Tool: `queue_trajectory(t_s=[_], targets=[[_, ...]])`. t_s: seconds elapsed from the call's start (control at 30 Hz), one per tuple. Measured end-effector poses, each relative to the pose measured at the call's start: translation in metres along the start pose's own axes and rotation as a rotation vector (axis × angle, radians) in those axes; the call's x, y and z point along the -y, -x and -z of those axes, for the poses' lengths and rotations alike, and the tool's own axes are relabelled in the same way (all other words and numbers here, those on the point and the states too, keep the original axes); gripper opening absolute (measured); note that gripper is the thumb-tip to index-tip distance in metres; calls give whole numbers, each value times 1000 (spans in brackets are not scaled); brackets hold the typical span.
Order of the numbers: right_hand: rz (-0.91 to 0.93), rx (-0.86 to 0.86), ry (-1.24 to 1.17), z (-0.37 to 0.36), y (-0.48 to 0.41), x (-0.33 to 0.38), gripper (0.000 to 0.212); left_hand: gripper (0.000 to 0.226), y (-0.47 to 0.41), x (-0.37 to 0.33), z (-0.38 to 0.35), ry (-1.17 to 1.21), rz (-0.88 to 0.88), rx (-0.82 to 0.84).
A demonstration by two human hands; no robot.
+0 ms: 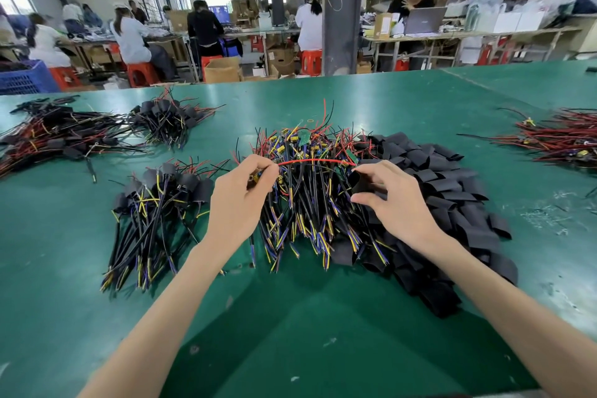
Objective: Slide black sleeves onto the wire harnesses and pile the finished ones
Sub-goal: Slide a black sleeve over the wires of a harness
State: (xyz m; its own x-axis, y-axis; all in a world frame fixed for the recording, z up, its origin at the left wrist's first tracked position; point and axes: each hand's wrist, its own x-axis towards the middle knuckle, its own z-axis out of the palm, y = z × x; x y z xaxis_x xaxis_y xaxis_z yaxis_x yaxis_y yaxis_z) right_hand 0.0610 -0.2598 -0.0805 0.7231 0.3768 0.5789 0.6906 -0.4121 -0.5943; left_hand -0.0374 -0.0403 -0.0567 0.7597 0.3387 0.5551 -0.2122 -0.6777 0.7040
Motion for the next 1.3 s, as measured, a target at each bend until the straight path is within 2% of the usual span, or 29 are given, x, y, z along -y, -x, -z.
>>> queue_trajectory(t_s=[0.13, 0.4, 0.77, 0.9, 1.0, 1.13, 1.2, 1.3], targets=[[-12, 5, 6, -1, 0, 0, 39, 12, 1, -2, -1, 58, 13, -7], [-22, -34, -29, -1, 0, 4, 38, 15, 5, 0, -1, -19, 33, 66], [-27, -57, -85, 1, 1, 7, 39, 17, 5, 1, -1, -167, 47, 19], [22, -53, -39, 3, 1, 9, 39, 12, 6, -1, -2, -249, -31, 3], [133, -63, 96, 1, 3, 10, 37, 13, 7, -2, -3, -244, -155, 108], [238, -62, 237, -1, 6, 14, 35, 41, 13, 0, -9, -270, -249, 295], [280, -64, 289, -3, 7, 15, 37, 56, 16, 1, -15, -242, -224, 331], [318, -55, 306, -6, 9, 18, 41, 47, 17, 1, -21, -181, -168, 316]])
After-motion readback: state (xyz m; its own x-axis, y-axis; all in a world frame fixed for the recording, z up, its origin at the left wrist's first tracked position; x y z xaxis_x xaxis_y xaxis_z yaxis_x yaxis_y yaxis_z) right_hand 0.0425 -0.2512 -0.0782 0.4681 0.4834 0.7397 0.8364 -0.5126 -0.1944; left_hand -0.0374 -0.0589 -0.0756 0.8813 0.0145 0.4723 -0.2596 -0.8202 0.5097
